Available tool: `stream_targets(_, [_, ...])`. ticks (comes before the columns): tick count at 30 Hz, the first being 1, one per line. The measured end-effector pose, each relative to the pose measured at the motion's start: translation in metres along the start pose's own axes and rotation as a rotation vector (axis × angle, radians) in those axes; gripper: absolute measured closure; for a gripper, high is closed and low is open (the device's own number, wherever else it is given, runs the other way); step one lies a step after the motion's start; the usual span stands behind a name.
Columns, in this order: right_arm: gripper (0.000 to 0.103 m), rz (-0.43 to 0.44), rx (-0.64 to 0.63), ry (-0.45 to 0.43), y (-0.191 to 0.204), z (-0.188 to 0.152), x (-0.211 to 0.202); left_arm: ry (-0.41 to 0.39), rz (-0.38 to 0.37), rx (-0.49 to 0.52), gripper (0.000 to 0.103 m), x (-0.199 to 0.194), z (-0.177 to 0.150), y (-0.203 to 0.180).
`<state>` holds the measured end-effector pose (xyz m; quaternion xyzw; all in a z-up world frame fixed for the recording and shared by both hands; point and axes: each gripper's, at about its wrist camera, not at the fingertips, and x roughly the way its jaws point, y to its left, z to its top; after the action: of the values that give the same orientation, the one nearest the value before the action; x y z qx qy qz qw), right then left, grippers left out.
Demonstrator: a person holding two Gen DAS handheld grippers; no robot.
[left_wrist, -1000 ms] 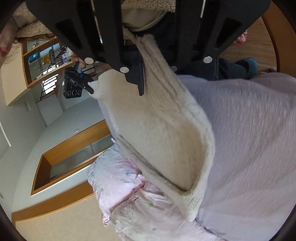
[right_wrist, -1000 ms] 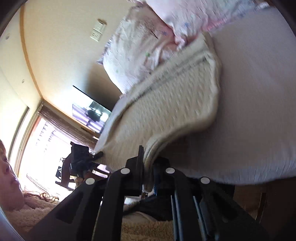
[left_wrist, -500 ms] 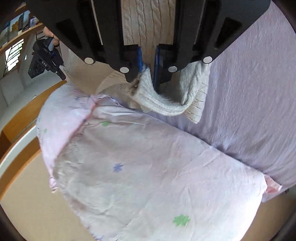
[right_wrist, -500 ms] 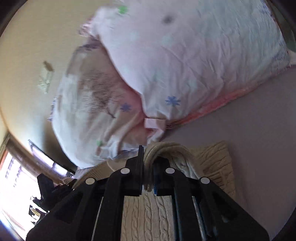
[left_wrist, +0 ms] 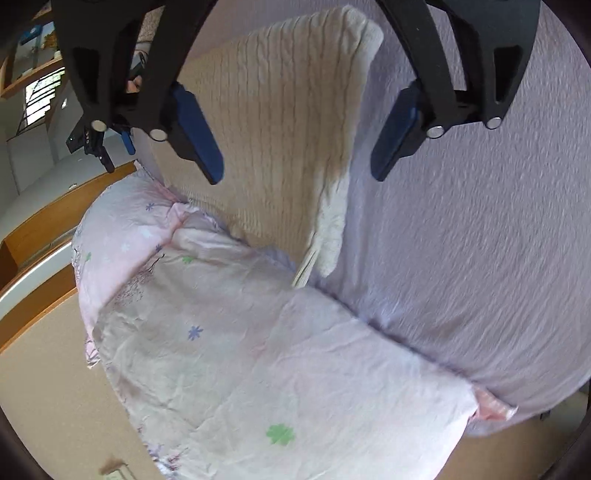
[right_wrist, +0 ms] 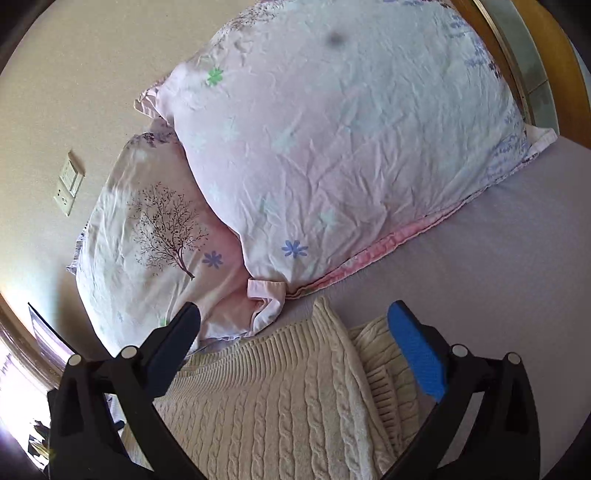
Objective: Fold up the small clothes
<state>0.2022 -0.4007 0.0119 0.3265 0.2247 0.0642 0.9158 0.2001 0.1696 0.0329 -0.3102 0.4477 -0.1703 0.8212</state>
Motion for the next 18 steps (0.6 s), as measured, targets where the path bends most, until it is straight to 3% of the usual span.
stream_targets(2, [0.002,0.028,0.037,0.030,-0.007,-0.002,-0.001,0.056,-0.018,-0.044,0.038,0.010,-0.009,0.012])
stream_targets(4, [0.002,0.037,0.045,0.038,-0.007,-0.002,0.001,0.087,-0.062,-0.073,0.039,0.020,-0.016,0.016])
stream_targets(9, [0.002,0.074,0.038,0.032,0.005,-0.002,-0.006,0.058,-0.131,-0.093,0.041,0.032,-0.024,0.007])
stream_targets(12, [0.002,0.103,0.048,0.045,0.005,-0.001,-0.006,0.068,-0.189,-0.183,0.060,0.042,-0.029,0.008])
stream_targets(13, [0.002,0.111,0.049,0.047,0.004,0.000,-0.007,0.067,-0.190,-0.213,0.075,0.044,-0.030,0.008])
stream_targets(14, [0.002,0.112,0.050,0.045,0.004,0.001,-0.009,0.057,-0.207,-0.232,0.082,0.043,-0.030,0.007])
stream_targets(16, [0.002,0.123,0.051,0.033,0.001,0.005,-0.014,0.033,-0.262,-0.235,0.084,0.037,-0.028,-0.009])
stream_targets(18, [0.002,0.131,0.050,0.011,-0.003,0.010,-0.021,0.018,-0.307,-0.162,0.084,0.033,-0.024,-0.049])
